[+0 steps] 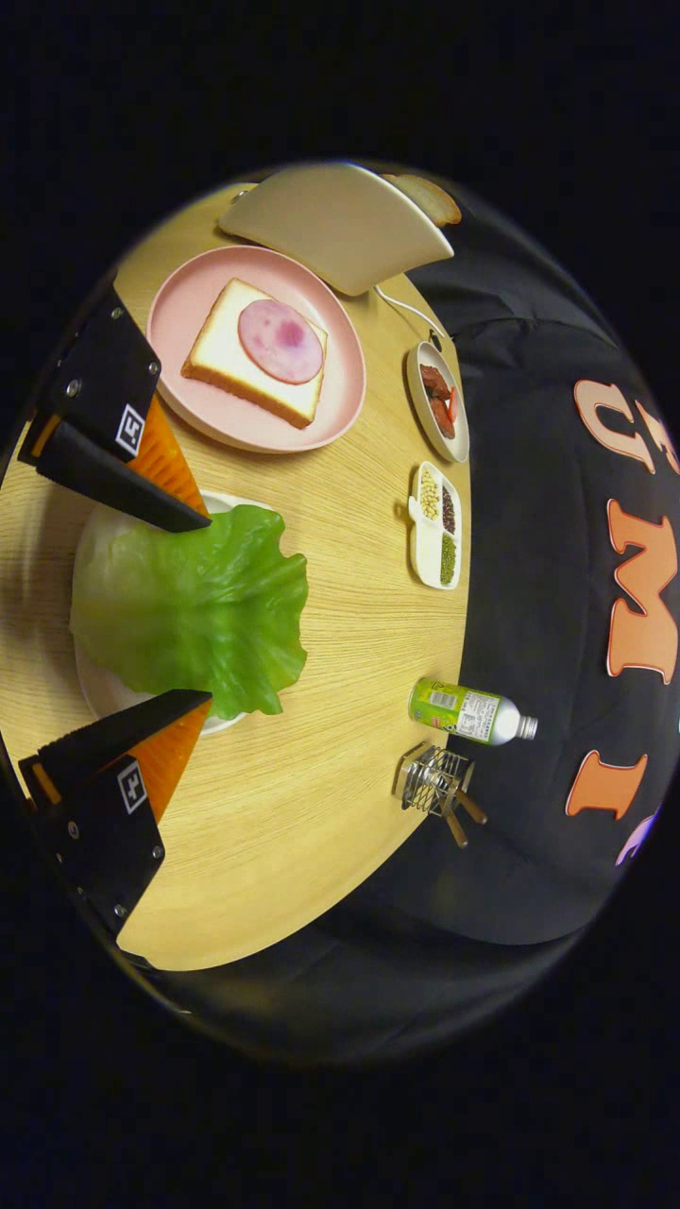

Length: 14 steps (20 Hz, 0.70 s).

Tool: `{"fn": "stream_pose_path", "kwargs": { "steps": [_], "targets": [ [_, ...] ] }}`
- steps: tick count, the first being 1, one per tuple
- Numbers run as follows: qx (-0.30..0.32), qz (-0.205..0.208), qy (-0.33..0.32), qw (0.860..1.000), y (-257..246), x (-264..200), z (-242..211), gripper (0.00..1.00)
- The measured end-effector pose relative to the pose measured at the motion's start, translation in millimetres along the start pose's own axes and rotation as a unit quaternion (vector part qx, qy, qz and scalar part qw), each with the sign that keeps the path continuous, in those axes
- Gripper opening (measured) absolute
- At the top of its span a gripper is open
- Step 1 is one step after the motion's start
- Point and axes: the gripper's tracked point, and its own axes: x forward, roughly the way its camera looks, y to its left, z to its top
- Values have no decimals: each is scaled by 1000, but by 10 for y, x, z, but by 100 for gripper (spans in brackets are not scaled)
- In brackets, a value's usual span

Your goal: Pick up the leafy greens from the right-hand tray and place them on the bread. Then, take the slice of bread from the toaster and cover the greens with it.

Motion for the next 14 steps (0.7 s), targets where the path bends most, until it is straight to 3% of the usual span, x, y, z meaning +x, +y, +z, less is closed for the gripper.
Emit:
{"fn": "stream_pose_path", "kwargs": {
  "steps": [3, 7, 11, 14],
  "targets": [
    [20, 9, 5, 1000, 22, 33, -6, 99],
    [34, 21, 13, 999, 48, 43, -21, 90],
    [37, 18, 15, 999, 28, 44, -20, 68],
    [45, 9, 18, 999, -36, 38, -33, 42]
  ]
}}
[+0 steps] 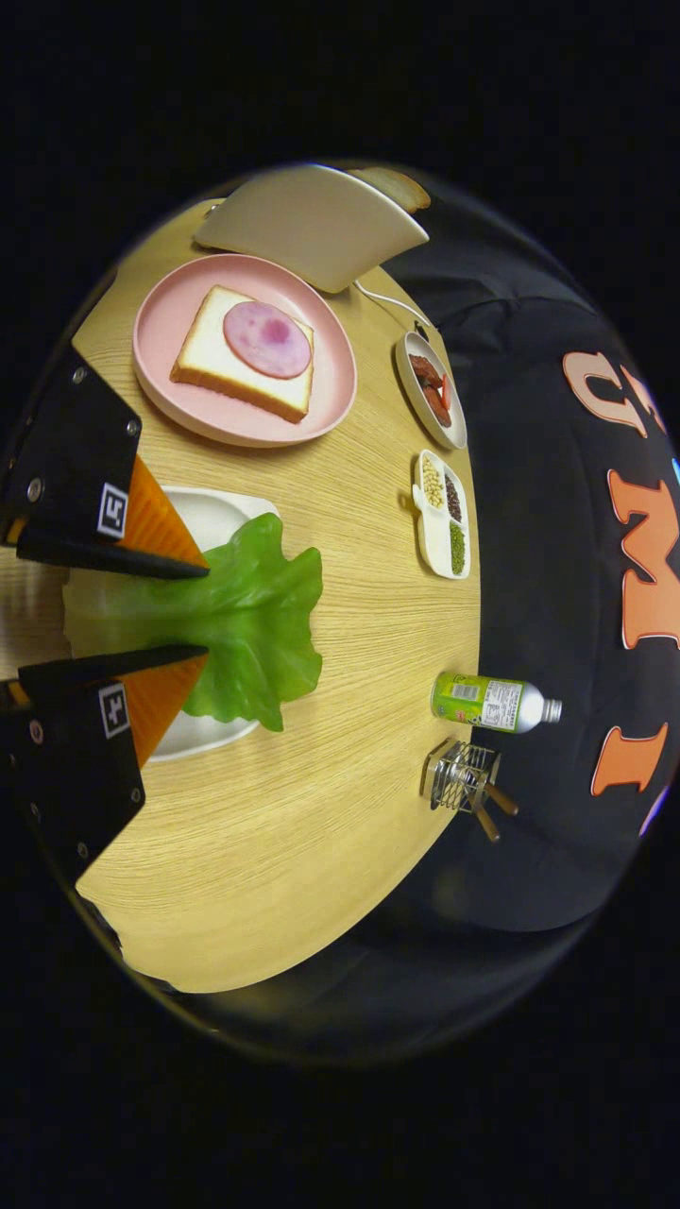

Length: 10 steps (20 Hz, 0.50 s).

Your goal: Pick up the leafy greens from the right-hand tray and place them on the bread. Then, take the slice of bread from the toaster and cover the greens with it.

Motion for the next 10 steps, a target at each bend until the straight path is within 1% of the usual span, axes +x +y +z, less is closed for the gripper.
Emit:
{"fn": "stream_pose_path", "kwargs": {
  "steps": [1, 2, 3, 4, 6, 10],
  "targets": [
    [3, -4, 1, 1000, -28, -8, 3, 36],
    [5, -7, 2, 1000, -48, -5, -9, 24],
    [8, -9, 3, 1000, -68, -8, 0, 18],
    [11, -12, 4, 1000, -82, -17, -8, 9],
    [10, -20, 6, 1000, -112, -36, -9, 4],
    [15, -25, -9, 1000, -118, -152, 140, 4]
  ]
}}
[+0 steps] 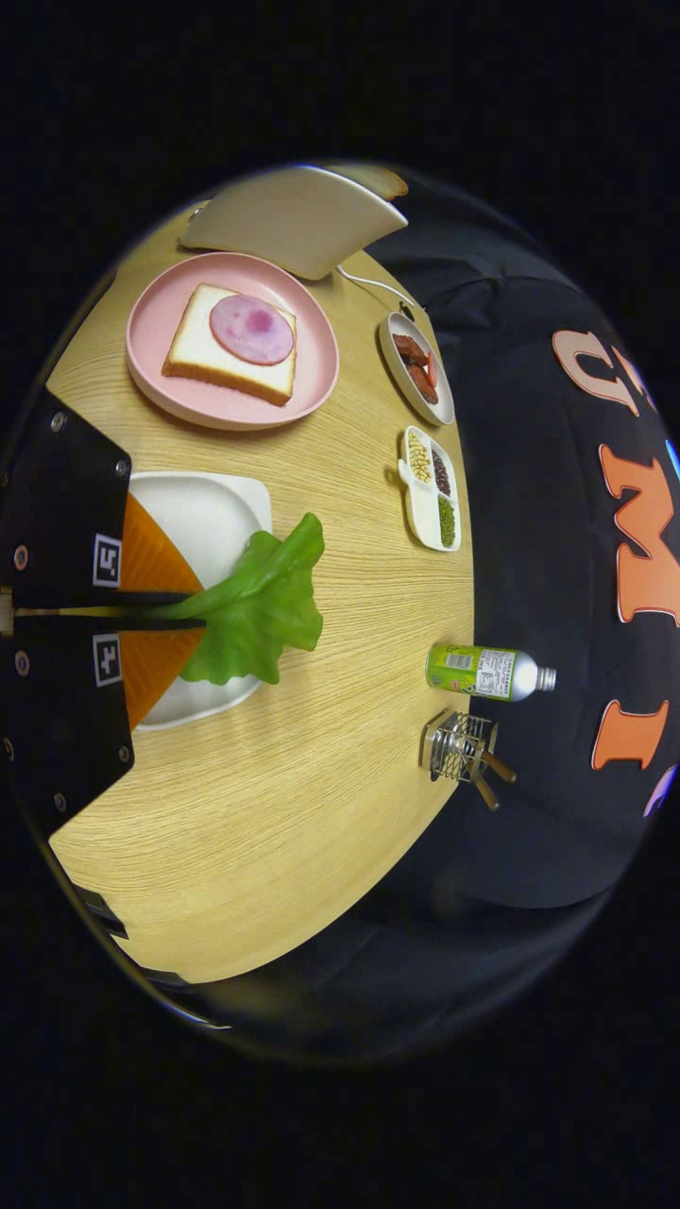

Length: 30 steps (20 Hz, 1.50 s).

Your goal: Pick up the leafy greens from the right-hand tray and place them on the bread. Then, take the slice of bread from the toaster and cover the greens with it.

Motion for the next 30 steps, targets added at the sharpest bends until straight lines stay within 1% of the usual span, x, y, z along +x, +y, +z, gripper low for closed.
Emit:
{"fn": "stream_pose_path", "kwargs": {
  "steps": [8, 13, 23, 30],
  "targets": [
    [-15, 13, -43, 999, 157, -278, 393, 4],
    [-23, 8, -66, 998, 305, -404, 535, 4],
    [-29, 16, -75, 997, 775, -570, 625, 4],
    [-47, 37, -67, 996, 1274, -570, 564, 4]
  ]
}}
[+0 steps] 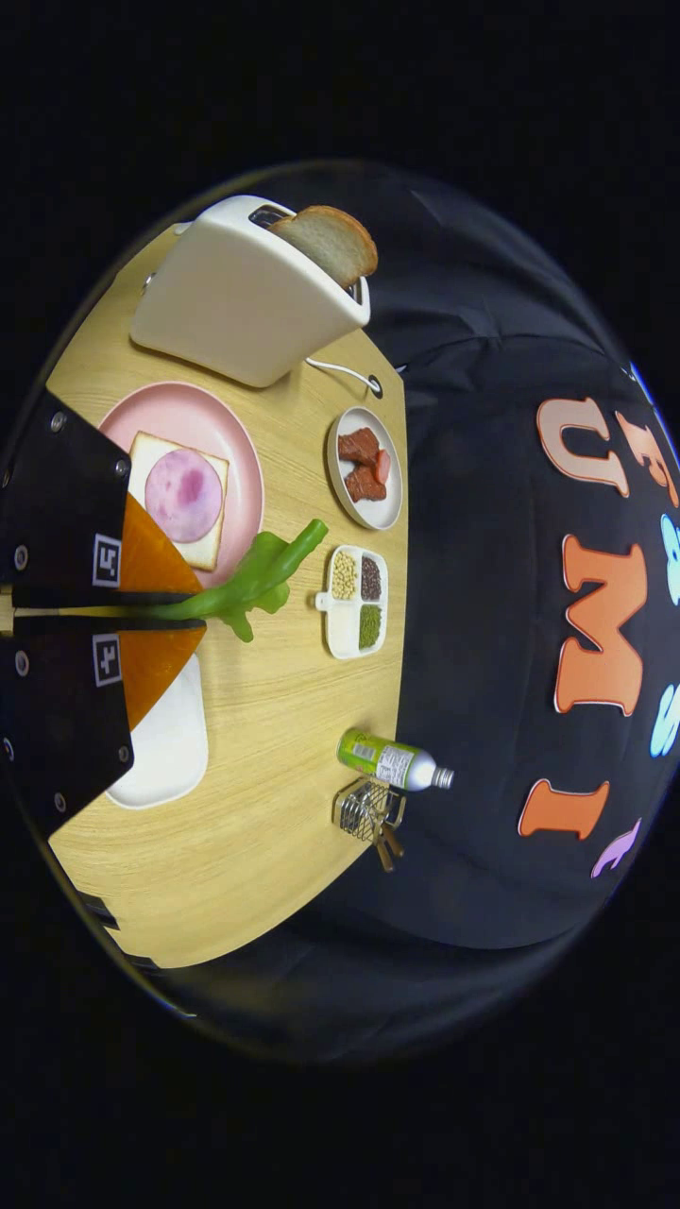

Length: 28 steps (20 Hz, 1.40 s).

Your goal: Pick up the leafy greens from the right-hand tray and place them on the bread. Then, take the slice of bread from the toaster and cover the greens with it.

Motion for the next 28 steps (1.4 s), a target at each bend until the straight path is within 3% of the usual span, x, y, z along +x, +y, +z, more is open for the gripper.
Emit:
{"fn": "stream_pose_path", "kwargs": {
  "steps": [15, 19, 21, 24, 26, 28],
  "targets": [
    [-39, 26, 63, 997, 725, 259, -384, 6],
    [-44, 15, 80, 996, 752, 278, -474, 19],
    [-43, 6, 79, 996, 723, 258, -469, 34],
    [-32, 1, 72, 997, 698, 214, -411, 64],
    [-24, -8, 66, 998, 654, 179, -357, 77],
    [-13, -12, 58, 998, 642, 137, -287, 83]
  ]
}}
